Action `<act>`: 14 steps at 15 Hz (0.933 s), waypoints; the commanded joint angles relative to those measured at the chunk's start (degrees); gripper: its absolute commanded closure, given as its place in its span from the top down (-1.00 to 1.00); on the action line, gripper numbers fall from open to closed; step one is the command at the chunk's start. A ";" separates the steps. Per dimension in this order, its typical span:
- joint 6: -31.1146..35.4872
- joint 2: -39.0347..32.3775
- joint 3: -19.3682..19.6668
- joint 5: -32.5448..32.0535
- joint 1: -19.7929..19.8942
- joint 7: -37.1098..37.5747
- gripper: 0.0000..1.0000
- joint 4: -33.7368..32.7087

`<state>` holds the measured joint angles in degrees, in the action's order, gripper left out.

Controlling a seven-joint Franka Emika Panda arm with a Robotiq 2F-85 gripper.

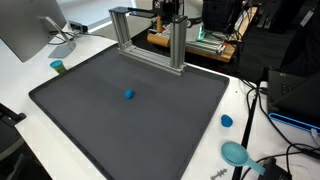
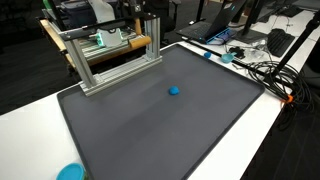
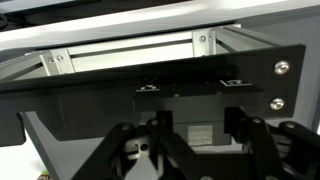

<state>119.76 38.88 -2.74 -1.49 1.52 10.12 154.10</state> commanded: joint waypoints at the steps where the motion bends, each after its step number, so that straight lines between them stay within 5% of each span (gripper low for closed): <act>1: -6.61 -2.21 -0.54 1.36 -0.34 0.84 -0.33 -3.61; 3: -7.37 -3.10 -0.52 1.53 -0.40 0.97 -0.33 -4.61; 4: -7.53 -3.54 -0.45 1.72 -0.54 0.86 0.61 -5.02; 6: -8.15 -4.38 -0.49 1.97 -0.72 0.86 0.55 -5.41; 7: -8.51 -4.72 -0.53 1.93 -0.85 0.80 0.80 -5.62; 8: -8.95 -4.96 -0.44 2.15 -0.96 0.69 0.79 -5.85; 9: -9.00 -5.10 -0.21 2.44 -1.09 0.38 0.24 -5.93; 11: -8.91 -4.99 -0.07 2.71 -1.02 0.39 0.24 -5.91; 14: -7.97 -4.87 0.05 2.74 -0.69 0.89 -0.18 -5.99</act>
<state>113.00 34.30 -2.82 -0.60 1.16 10.31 148.66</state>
